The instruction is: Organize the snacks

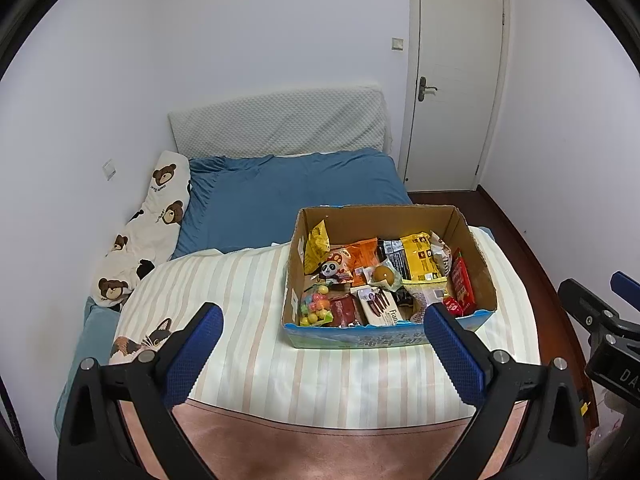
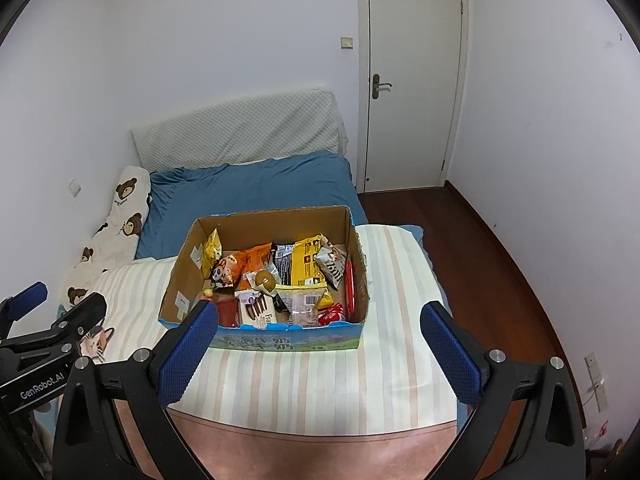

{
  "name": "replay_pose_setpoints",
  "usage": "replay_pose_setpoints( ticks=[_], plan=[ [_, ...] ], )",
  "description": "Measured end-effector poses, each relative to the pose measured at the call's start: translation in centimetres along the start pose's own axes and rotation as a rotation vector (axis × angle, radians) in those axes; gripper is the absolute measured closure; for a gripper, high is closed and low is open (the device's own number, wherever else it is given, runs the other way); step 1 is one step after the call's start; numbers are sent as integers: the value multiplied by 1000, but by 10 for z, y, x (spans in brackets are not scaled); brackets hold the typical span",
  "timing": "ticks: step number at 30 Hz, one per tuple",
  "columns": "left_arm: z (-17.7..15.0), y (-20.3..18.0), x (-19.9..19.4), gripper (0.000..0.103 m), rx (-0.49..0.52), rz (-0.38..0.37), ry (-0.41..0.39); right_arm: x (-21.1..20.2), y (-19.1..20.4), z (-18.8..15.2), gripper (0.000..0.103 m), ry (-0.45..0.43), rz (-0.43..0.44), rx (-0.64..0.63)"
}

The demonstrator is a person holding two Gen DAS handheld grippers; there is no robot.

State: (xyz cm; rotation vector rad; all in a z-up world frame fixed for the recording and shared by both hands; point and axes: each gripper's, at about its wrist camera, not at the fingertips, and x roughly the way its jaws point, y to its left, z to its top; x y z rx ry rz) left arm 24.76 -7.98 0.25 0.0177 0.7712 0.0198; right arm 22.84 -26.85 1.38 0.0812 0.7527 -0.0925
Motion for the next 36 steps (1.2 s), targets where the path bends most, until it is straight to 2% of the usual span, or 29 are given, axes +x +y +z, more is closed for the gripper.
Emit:
replay_pose_setpoints(
  ticks=[36],
  plan=[
    [-12,-7,-11,0,21,-32,11,-7,-2,-18,0,28,9,11]
  ],
)
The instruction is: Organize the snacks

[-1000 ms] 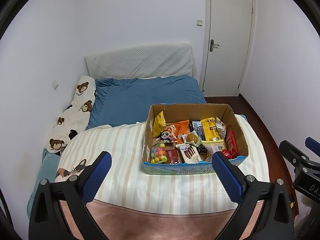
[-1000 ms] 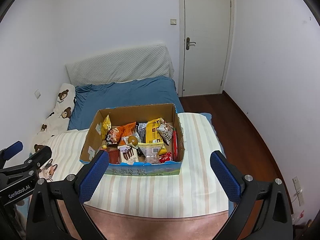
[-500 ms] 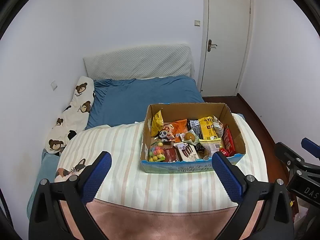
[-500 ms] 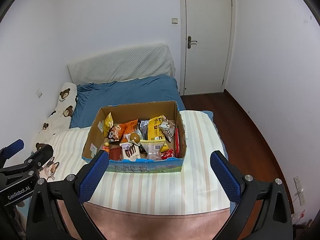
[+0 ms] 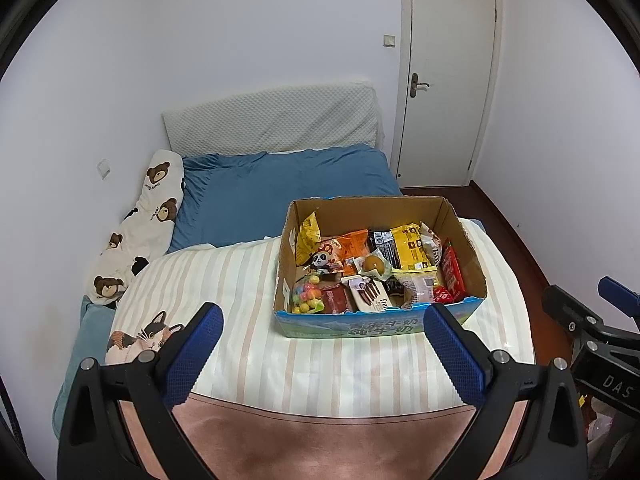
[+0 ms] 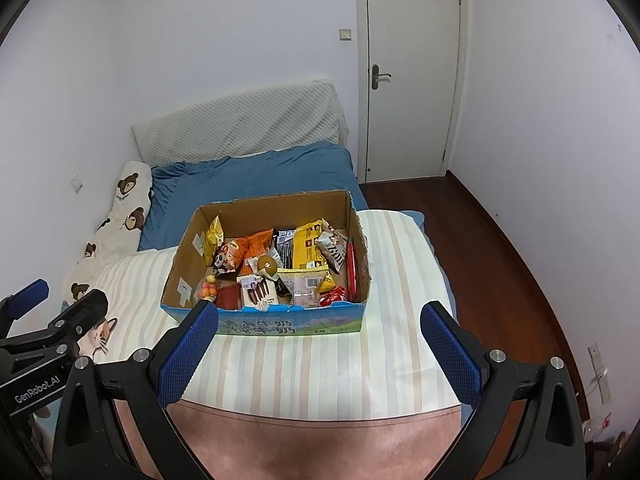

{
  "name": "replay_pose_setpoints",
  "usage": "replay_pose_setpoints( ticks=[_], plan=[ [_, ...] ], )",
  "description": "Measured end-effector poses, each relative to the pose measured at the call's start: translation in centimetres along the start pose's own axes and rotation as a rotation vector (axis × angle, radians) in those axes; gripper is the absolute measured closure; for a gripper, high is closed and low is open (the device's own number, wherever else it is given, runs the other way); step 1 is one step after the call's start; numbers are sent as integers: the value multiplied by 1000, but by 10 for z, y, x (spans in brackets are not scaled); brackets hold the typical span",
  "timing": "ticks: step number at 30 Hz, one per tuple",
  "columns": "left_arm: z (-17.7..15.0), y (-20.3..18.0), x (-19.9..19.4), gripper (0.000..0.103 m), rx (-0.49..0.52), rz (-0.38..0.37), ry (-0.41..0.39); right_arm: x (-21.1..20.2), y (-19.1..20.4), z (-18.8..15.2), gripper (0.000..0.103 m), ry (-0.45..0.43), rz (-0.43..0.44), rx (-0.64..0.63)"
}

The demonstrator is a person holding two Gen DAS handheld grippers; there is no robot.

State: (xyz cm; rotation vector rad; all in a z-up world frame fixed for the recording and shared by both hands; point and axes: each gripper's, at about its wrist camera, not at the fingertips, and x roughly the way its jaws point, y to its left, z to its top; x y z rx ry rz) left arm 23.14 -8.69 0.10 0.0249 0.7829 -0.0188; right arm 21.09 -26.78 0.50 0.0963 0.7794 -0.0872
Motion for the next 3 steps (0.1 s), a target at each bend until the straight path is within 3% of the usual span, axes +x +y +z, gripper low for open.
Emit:
replay_pose_setpoints(
  ticks=[3],
  plan=[
    [0,0,0,0,0,1,0,0,0,0,0,-3,-3,-1]
  ],
)
